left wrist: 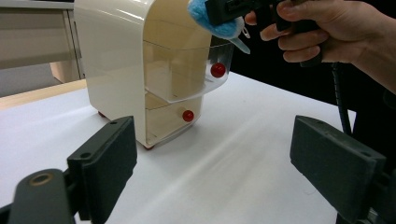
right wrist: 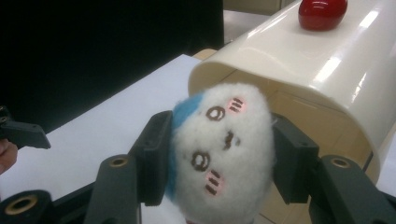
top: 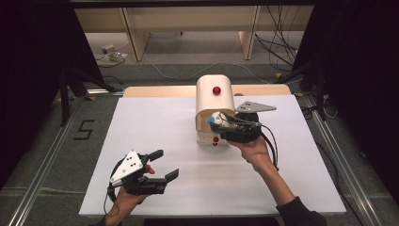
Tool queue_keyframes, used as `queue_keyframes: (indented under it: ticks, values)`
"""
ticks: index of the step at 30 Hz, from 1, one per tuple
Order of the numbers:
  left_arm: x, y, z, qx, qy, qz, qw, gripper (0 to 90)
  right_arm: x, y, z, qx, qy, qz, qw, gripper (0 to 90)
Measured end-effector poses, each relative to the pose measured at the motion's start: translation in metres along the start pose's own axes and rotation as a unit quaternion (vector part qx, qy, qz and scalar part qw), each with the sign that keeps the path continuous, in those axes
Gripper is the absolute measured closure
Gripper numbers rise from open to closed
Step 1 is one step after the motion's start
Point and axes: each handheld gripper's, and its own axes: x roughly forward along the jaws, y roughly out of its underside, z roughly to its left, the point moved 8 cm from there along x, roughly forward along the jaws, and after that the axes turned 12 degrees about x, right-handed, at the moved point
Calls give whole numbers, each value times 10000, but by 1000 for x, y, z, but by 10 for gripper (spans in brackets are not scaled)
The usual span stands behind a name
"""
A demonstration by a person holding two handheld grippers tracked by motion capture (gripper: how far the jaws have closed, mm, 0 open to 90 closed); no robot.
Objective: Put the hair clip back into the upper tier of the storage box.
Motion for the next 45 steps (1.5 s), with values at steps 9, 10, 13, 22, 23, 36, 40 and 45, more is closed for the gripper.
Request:
queue_keyframes:
  ticks: [9, 10, 13, 22, 23, 36, 40, 45]
  values:
    - [0, 0, 0, -4, 2, 7, 10000, 144, 4, -1, -6, 30, 124, 55, 9999, 460]
    - [0, 0, 0, 0, 1, 10, 10000, 144, 5, -1, -6, 44, 124, 46, 9999, 458]
    - [0, 0, 0, -5, 1, 6, 10000, 144, 6, -1, -8, 91, 133, 61, 9999, 449]
    - [0, 0, 0, -13, 12, 4, 10000, 144, 9, -1, -8, 68, 115, 49, 9999, 401]
    - [1, 0, -1, -16, 17, 2, 10000, 144, 9, -1, -8, 65, 126, 65, 9999, 387]
    - [0, 0, 0, -4, 20, -9, 10000, 145, 3, -4, -6, 85, 70, -2, 9999, 335]
    - [0, -1, 0, -9, 12, -18, 10000, 144, -1, -5, -2, 45, 22, -22, 10000, 330]
    - [0, 0, -1, -9, 35, -5, 10000, 145, -8, -5, 3, 139, -228, -27, 9996, 325]
